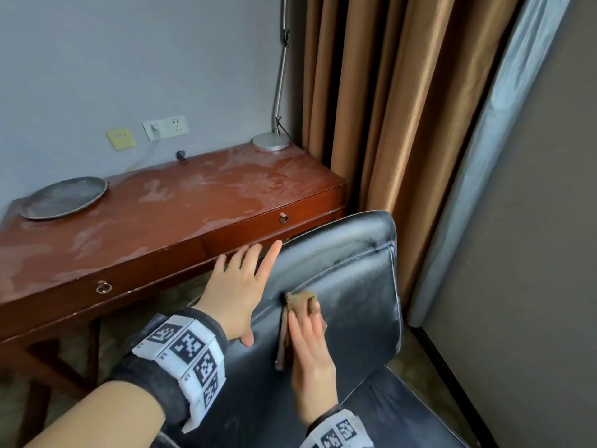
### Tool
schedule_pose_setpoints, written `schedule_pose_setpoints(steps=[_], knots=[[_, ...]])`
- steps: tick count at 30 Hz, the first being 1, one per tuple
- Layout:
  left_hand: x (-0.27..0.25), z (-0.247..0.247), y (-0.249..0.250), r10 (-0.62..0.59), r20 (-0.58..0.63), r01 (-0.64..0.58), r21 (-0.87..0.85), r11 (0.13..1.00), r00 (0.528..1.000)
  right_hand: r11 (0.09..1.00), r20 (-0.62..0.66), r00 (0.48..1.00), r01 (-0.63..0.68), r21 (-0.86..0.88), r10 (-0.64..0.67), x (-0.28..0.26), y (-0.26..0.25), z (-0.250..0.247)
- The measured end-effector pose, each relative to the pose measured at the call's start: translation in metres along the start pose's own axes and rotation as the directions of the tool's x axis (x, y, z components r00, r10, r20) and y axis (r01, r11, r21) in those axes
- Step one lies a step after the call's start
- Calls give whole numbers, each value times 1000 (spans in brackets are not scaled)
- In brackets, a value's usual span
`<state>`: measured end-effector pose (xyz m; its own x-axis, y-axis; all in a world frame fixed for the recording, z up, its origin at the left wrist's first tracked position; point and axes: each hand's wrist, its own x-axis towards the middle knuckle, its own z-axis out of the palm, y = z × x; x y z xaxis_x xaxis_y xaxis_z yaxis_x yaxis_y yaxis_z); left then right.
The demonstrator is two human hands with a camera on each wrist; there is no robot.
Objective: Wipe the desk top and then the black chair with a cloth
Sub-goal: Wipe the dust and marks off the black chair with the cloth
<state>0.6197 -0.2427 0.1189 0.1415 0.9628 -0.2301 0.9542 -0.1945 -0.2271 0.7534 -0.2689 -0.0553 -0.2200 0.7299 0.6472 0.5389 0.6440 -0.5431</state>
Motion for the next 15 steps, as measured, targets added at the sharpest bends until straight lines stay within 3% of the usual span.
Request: schedule_pose_setpoints(steps=[2, 5, 8, 9, 10, 11, 13, 15], knots=[[-4, -2, -14, 102, 32, -95, -178, 979, 994, 1000, -24, 1000, 16, -10, -17, 3, 18, -7], [-20, 1, -44, 193, 129, -125, -410, 904, 973, 984, -138, 974, -179, 2, 177, 8, 37, -11], [-39, 12, -63, 221, 199, -117, -432, 894, 955, 866, -256, 828, -471, 167, 500, 10, 11, 2], [-42, 15, -66, 224, 215, -110, -439, 892, 951, 841, -272, 795, -509, 186, 541, 11, -4, 6], [-44, 17, -68, 223, 217, -106, -449, 887, 950, 845, -271, 800, -501, 186, 535, 11, -21, 9], [-45, 19, -68, 221, 208, -104, -462, 881, 953, 886, -235, 855, -432, 170, 462, 8, -39, 13], [-48, 21, -66, 214, 189, -106, -461, 881, 958, 986, -80, 983, -166, 33, 168, -7, -77, 19], [-55, 21, -61, 192, 193, -95, -423, 901, 962, 1000, 0, 1000, 0, 0, 0, -13, -89, 19]])
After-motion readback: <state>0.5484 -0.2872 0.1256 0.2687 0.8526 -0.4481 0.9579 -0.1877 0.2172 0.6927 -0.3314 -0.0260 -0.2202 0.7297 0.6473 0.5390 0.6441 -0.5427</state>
